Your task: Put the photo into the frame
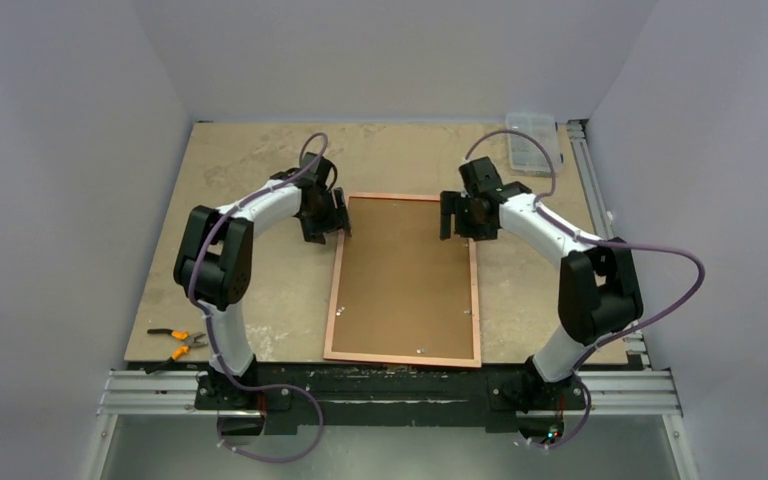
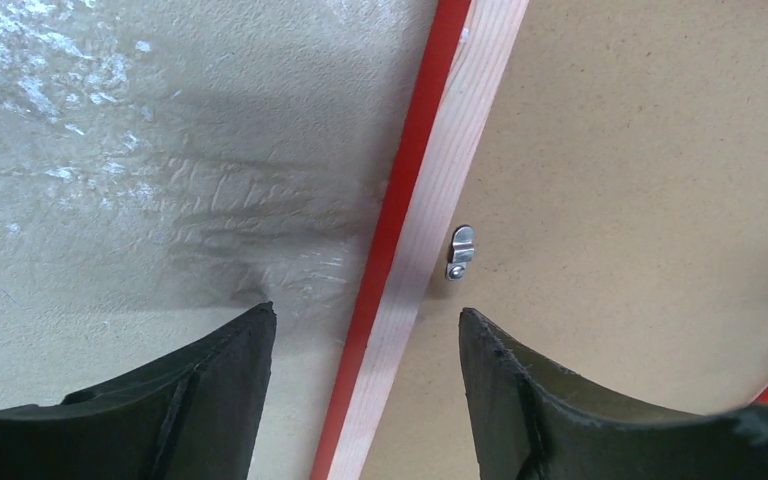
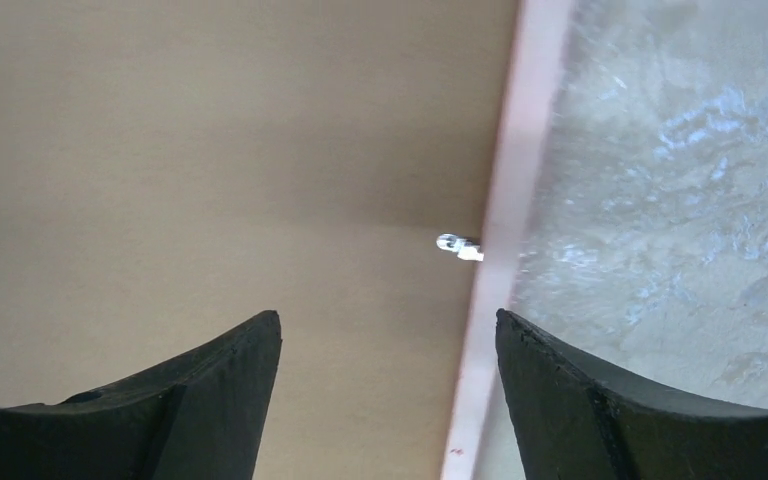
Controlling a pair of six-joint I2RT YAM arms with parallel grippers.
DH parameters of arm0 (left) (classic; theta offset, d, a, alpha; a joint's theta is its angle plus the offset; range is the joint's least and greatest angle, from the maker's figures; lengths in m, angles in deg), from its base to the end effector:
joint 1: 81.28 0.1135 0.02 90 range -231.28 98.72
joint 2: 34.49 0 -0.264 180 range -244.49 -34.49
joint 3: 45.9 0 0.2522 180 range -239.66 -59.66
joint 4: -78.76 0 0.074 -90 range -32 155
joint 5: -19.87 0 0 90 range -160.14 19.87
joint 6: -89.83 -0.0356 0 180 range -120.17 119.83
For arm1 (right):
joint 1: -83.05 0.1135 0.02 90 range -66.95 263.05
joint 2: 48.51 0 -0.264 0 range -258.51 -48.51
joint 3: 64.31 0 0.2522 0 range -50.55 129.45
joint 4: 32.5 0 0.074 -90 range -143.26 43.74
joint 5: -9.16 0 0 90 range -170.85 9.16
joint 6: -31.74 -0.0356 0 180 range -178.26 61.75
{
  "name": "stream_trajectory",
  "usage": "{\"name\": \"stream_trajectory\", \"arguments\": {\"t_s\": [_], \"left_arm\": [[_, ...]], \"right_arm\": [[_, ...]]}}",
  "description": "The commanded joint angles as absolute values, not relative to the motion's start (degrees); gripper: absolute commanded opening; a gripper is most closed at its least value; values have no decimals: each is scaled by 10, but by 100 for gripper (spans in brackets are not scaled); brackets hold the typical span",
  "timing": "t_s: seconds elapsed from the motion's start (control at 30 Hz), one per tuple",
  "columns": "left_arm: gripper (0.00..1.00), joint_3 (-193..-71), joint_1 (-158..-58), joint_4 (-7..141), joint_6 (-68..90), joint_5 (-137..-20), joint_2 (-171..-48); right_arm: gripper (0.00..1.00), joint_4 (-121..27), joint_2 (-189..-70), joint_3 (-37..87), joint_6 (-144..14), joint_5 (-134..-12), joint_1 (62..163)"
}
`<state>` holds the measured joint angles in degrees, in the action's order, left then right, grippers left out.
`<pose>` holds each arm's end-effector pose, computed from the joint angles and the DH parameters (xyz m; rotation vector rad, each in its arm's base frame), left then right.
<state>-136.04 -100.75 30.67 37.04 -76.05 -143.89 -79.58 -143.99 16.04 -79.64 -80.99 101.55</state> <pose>0.3645 -0.1328 0.1783 -0.4053 2.7863 -0.3958 0.3222 0.1077 0.2135 0.0681 2.6752 0.2225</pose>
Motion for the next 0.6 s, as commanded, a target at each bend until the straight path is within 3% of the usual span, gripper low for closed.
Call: {"name": "stream_trajectory", "arguments": {"t_s": [0.0, 0.13, 0.27, 0.57], "left_arm": [[64, -1388, -1005, 301, 364, -751, -1441], [58, -1398, -1006, 296, 365, -748, -1446], [53, -1407, -1007, 287, 374, -737, -1456], [52, -1407, -1016, 302, 393, -737, -1465]], "right_arm": [[75, -817, -1432, 243, -777, -869, 1117], [69, -814, -1481, 288, -786, -849, 1179], [56, -814, -1539, 337, -798, -824, 1209], [35, -773, -1643, 409, -831, -757, 1221]]}}
